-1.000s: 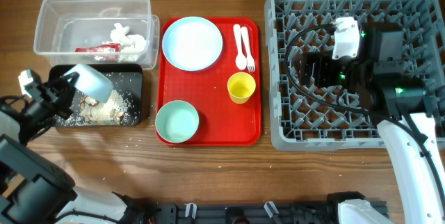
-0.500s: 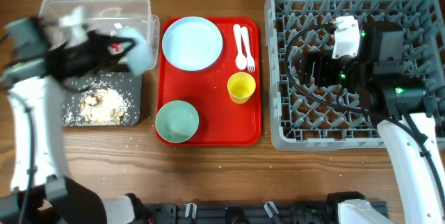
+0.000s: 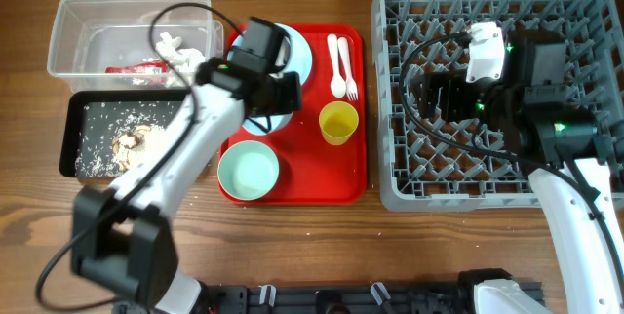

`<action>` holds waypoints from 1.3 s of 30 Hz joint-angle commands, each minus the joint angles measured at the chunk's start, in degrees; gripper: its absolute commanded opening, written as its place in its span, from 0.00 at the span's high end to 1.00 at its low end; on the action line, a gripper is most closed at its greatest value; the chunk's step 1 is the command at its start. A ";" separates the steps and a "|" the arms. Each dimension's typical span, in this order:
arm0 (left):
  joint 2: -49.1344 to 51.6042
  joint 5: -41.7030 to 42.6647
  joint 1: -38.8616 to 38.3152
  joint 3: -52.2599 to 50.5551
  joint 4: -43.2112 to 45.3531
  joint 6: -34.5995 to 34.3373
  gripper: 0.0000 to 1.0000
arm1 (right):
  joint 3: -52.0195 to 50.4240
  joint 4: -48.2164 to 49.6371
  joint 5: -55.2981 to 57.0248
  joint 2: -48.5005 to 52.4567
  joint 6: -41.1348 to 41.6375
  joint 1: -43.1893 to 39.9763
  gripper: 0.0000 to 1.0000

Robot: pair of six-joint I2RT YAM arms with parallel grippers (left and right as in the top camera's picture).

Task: Sort waste into correct bins and load items into the dishwasher rack
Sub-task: 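Return the emptied bowl to the red tray with the left gripper, then grasp the yellow cup with the left gripper and lift it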

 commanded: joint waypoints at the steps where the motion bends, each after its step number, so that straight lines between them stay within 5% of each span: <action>1: 5.44 -8.31 -1.57 0.33 0.17 -1.62 0.96 | 1.14 0.11 -0.35 0.50 0.04 -0.20 0.00; 8: 9.44 -8.07 -2.08 0.33 0.22 -1.64 0.94 | 1.14 -0.63 -0.37 0.94 0.04 -0.20 0.00; 18: 6.47 -2.29 -2.08 3.78 0.17 -0.92 0.60 | 1.11 -0.52 -0.35 1.25 0.07 -0.20 0.00; 26: 5.70 7.67 -2.97 7.82 2.58 3.65 0.51 | 1.11 -0.55 -0.35 1.25 0.04 -0.20 0.00; 39: 10.14 2.19 -7.78 7.76 2.47 3.54 0.44 | 1.11 -0.59 -0.37 1.25 0.04 -0.20 0.00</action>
